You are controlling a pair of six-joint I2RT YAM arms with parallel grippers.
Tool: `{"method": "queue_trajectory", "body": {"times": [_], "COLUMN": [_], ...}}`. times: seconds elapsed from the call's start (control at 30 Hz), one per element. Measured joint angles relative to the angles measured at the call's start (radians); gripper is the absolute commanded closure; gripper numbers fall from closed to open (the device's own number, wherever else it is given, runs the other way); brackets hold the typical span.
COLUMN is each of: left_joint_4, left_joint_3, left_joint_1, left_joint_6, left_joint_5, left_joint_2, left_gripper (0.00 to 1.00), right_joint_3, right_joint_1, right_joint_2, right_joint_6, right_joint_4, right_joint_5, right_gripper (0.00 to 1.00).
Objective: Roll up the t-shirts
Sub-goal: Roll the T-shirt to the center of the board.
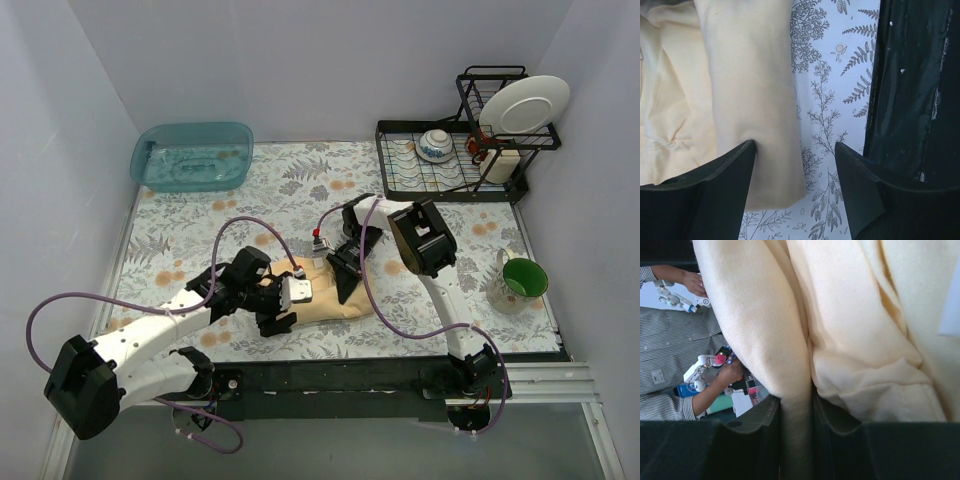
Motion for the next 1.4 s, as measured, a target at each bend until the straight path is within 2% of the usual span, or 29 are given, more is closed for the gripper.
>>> {"method": "queue_trajectory", "body": {"times": [0.37, 0.6, 0.7, 0.73, 0.77, 0.83, 0.9, 1.0, 1.07, 1.1, 1.13, 1.23, 1.4], "left_joint_4": [0.105, 0.254, 0.298, 0.306, 0.317, 0.339, 0.342, 0.342, 0.343, 0.342, 0.341, 0.322, 0.256], "left_joint_3": [-0.072, -0.144, -0.159, -0.161, -0.161, -0.157, -0.142, -0.115, -0.103, -0.098, -0.092, -0.068, -0.019], "left_joint_1": [-0.057, -0.069, -0.077, -0.077, -0.078, -0.077, -0.081, -0.083, -0.083, -0.083, -0.083, -0.083, -0.040], "left_joint_6": [-0.028, 0.007, 0.022, 0.023, 0.025, 0.028, 0.025, 0.019, 0.018, 0.018, 0.018, 0.022, 0.020], "left_joint_5": [-0.088, -0.150, -0.179, -0.186, -0.191, -0.206, -0.212, -0.212, -0.210, -0.208, -0.205, -0.187, -0.109], "left_joint_2": [0.049, 0.093, 0.097, 0.100, 0.105, 0.120, 0.141, 0.179, 0.196, 0.203, 0.211, 0.230, 0.262], "left_gripper": [0.37, 0.40, 0.56, 0.71, 0.77, 0.89, 0.94, 1.00, 1.00, 1.00, 1.00, 1.00, 1.00], "right_joint_3": [0.018, 0.018, 0.014, 0.011, 0.007, -0.003, -0.020, -0.041, -0.047, -0.048, -0.052, -0.073, -0.161], "right_joint_1": [-0.002, -0.004, -0.004, -0.004, -0.006, -0.010, -0.014, -0.027, -0.039, -0.047, -0.053, -0.084, -0.234], "right_joint_2": [0.024, 0.030, 0.030, 0.030, 0.030, 0.025, 0.016, 0.002, -0.008, -0.018, -0.032, -0.133, -0.443], "right_joint_6": [0.024, 0.029, 0.029, 0.029, 0.032, 0.037, 0.044, 0.051, 0.051, 0.052, 0.055, 0.066, 0.041], "right_joint_4": [-0.019, -0.024, -0.023, -0.022, -0.019, -0.007, 0.006, 0.022, 0.029, 0.036, 0.042, 0.060, 0.358], "right_joint_5": [-0.009, -0.021, -0.025, -0.029, -0.033, -0.040, -0.046, -0.047, -0.040, -0.032, -0.031, -0.021, 0.140], "right_gripper": [0.99, 0.99, 0.99, 0.99, 0.99, 0.97, 0.96, 0.83, 0.45, 0.06, 0.01, 0.01, 0.01]}}
